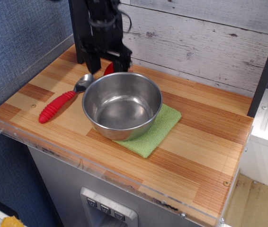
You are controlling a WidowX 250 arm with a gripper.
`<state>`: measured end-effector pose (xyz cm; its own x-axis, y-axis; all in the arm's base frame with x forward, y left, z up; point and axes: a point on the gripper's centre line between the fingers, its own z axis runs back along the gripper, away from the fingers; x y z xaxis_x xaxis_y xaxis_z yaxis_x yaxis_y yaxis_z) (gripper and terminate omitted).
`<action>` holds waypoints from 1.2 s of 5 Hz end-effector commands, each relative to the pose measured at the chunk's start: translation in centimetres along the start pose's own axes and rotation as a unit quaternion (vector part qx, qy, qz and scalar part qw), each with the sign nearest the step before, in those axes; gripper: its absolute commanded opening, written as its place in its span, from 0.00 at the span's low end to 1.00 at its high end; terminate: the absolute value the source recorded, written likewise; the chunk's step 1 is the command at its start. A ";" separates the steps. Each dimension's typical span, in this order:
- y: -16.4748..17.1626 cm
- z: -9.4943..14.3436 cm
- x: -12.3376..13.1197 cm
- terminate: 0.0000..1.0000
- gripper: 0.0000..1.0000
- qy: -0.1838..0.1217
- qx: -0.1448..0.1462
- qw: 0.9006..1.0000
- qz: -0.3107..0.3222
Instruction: Put the food by the tip of the spoon.
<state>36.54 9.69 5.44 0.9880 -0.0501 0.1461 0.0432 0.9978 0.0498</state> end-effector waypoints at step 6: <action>-3.2 7.9 -0.6 0.00 1.00 -0.061 -0.036 0.997 -0.009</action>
<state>34.47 6.46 10.59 0.9783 -0.0623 0.1977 0.0715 0.9966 -0.0400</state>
